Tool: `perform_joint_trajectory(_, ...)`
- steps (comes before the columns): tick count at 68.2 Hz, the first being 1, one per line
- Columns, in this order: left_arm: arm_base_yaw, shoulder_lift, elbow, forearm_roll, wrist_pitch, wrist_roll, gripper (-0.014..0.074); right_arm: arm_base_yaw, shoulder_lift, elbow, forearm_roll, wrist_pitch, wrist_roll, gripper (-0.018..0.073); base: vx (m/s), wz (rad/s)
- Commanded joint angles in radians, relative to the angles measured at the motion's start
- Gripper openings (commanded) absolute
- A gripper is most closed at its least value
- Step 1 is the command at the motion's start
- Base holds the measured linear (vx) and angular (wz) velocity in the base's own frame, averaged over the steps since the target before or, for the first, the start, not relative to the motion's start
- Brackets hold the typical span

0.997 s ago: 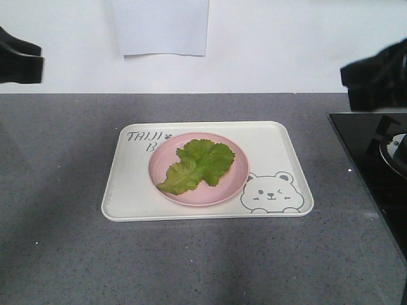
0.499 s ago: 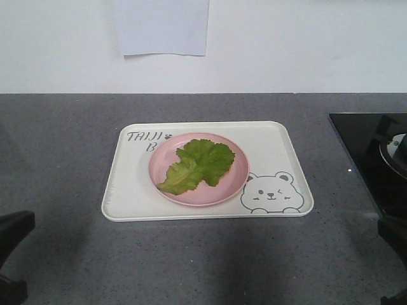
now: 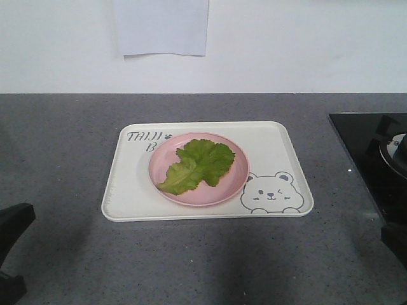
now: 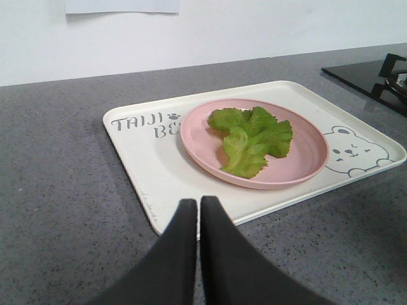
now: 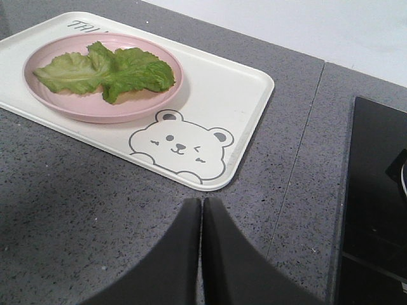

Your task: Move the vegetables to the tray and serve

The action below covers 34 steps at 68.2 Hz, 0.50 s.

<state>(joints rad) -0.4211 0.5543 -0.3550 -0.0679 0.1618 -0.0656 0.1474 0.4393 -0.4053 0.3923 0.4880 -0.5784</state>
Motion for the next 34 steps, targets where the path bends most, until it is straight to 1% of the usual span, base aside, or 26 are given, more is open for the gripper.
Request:
perform_joint_trajectory(1, -0.004, -0.002, -0.025, -0.009, -0.083, -0.01, -0.0007, 0.001, 0.002, -0.026, 0.01, -0.07, -0.002, -0.0006, 0.0, 0.0)
perform_joint_trajectory(34, -0.004, -0.002, -0.025, -0.009, -0.083, -0.01, -0.0006, 0.001, 0.002, -0.026, 0.01, -0.07, -0.002, -0.0006, 0.0, 0.0)
